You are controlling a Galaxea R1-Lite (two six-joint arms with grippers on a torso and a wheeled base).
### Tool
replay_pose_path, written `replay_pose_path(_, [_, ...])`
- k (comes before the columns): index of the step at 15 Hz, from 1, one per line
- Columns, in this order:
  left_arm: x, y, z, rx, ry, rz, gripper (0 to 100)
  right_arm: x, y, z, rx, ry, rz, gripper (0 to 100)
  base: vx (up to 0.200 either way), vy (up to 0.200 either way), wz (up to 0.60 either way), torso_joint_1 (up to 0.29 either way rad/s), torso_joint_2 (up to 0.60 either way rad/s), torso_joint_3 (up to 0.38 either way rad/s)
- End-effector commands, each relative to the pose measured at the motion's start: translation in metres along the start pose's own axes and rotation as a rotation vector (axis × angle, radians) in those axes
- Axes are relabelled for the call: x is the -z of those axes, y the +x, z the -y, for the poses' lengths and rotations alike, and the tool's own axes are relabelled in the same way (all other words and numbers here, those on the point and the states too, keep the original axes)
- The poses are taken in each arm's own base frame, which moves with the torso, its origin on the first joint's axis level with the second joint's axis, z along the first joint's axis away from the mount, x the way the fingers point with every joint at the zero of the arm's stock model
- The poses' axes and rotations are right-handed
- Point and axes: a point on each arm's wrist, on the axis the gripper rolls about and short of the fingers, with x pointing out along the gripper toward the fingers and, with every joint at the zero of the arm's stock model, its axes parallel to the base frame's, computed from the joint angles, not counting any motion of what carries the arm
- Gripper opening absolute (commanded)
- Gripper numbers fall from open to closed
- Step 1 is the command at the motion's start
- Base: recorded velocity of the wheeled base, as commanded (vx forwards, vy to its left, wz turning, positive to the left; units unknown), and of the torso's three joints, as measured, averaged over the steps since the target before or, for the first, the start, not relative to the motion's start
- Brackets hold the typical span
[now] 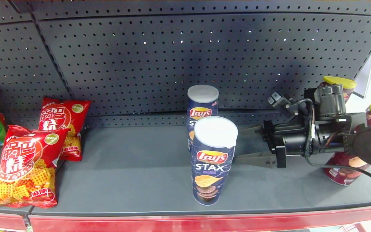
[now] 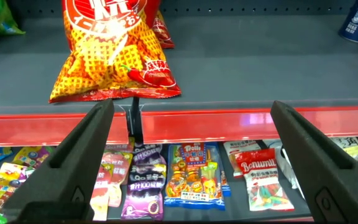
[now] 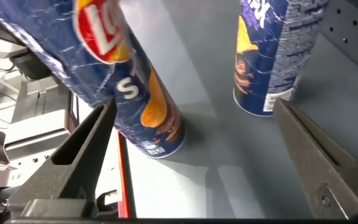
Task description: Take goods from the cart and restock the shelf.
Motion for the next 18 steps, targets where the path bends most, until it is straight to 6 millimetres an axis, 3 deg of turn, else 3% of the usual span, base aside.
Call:
replay_pose_path(1, [0.0, 0.0, 0.0, 0.0, -0.001, -0.002, 100, -0.001, -0.006, 0.004, 0.023, 0.0, 0.005, 100, 0.0, 0.0, 0.0, 0.0, 0.0, 0.0])
replay_pose_path(3, [0.0, 0.0, 0.0, 0.0, -0.001, -0.002, 100, -0.008, -0.019, -0.001, 0.052, -0.022, 0.027, 100, 0.0, 0.0, 0.0, 0.0, 0.0, 0.0])
replay_pose_path(6, [0.0, 0.0, 0.0, 0.0, -0.001, -0.002, 100, -0.031, -0.05, -0.03, 0.097, -0.108, 0.092, 100, 0.0, 0.0, 0.0, 0.0, 0.0, 0.0])
replay_pose_path(8, [0.0, 0.0, 0.0, 0.0, -0.001, -0.002, 100, -0.045, -0.08, -0.064, 0.138, -0.17, 0.15, 100, 0.0, 0.0, 0.0, 0.0, 0.0, 0.0])
replay_pose_path(9, [0.0, 0.0, 0.0, 0.0, -0.001, 0.0, 100, -0.046, -0.081, -0.066, 0.139, -0.175, 0.154, 100, 0.0, 0.0, 0.0, 0.0, 0.0, 0.0])
replay_pose_path(10, [0.0, 0.0, 0.0, 0.0, -0.001, -0.002, 100, -0.051, -0.099, -0.097, 0.149, -0.211, 0.198, 100, 0.0, 0.0, 0.0, 0.0, 0.0, 0.0])
replay_pose_path(13, [0.0, 0.0, 0.0, 0.0, -0.001, -0.002, 100, -0.035, -0.128, -0.156, 0.149, -0.195, 0.262, 100, 0.0, 0.0, 0.0, 0.0, 0.0, 0.0])
replay_pose_path(16, [0.0, 0.0, 0.0, 0.0, -0.001, -0.002, 100, -0.003, -0.147, -0.202, 0.155, -0.19, 0.314, 100, 0.0, 0.0, 0.0, 0.0, 0.0, 0.0])
replay_pose_path(17, [0.0, 0.0, 0.0, 0.0, -0.001, -0.002, 100, 0.019, -0.155, -0.225, 0.167, -0.21, 0.347, 100, 0.0, 0.0, 0.0, 0.0, 0.0, 0.0])
replay_pose_path(18, [0.0, 0.0, 0.0, 0.0, -0.001, -0.002, 100, 0.027, -0.158, -0.233, 0.171, -0.225, 0.36, 100, 0.0, 0.0, 0.0, 0.0, 0.0, 0.0])
